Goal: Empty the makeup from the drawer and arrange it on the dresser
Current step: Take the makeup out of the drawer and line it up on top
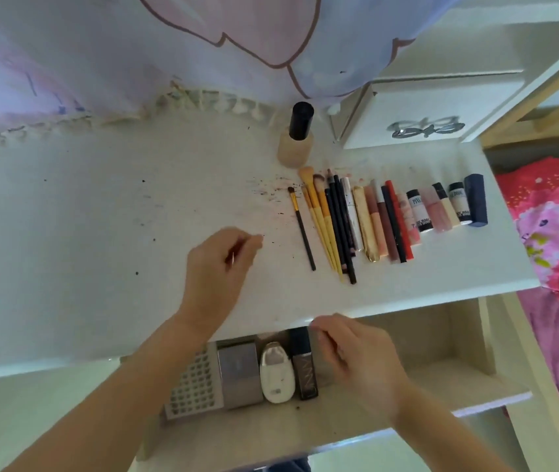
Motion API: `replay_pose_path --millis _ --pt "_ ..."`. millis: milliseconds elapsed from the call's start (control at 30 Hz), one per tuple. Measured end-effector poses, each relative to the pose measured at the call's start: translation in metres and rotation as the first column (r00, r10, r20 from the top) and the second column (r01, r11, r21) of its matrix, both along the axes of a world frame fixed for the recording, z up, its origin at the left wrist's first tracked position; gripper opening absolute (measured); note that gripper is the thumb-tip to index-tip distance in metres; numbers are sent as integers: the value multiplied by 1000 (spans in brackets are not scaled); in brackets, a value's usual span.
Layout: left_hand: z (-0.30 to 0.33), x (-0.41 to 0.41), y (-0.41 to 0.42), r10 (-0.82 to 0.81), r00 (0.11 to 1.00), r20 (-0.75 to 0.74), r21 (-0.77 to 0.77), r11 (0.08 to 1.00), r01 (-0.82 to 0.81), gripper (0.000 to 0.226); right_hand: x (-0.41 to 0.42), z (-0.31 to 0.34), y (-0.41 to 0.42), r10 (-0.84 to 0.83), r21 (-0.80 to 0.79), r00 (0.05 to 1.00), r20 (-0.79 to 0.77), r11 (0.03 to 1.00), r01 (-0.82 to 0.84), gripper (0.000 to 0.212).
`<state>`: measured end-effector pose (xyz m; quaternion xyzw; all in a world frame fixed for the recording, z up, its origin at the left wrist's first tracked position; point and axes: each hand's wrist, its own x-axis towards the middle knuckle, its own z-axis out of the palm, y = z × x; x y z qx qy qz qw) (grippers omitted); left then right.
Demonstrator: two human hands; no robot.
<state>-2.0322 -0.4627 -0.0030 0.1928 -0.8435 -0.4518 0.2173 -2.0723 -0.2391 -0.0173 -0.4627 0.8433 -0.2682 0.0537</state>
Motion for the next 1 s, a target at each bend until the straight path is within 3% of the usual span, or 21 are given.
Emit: replay_pose_path --millis 67,133,200,267,433,533,667,733,867,1000 --pt "-11 61 34 -77 992 103 93 993 67 23 24 -27 20 -83 356 982 172 934 16 18" --pt "-37 103 69 -168 939 301 140 981 131 18 35 -58 28 -313 596 897 313 800 71 25" --pt "-67 119 94 -232 842 488 144 972 185 26 39 -82 23 -473 651 790 390 748 127 35" --pt "-91 114 105 -199 756 624 116 980 162 42 43 -100 11 -533 626 742 407 754 199 42" --pt "-124 80 121 -16 575 818 -72 989 130 48 44 -123 -9 -505 615 830 236 739 275 49" --pt "-135 74 125 37 575 817 -73 997 40 47 38 -124 -7 -487 621 837 249 744 248 47" --pt "-135 85 131 -104 609 786 132 991 -2 23 31 -101 8 -475 532 781 407 818 220 35" --pt "-121 96 131 -133 671 729 201 979 -24 13 34 -83 21 -428 452 777 461 867 209 29" --pt "-60 113 112 -190 828 527 292 956 34 26 26 -22 33 -292 234 804 519 952 195 26" --pt "7 82 61 -65 962 265 231 973 2 29 -15 51 -1 -203 -56 828 522 961 271 30"
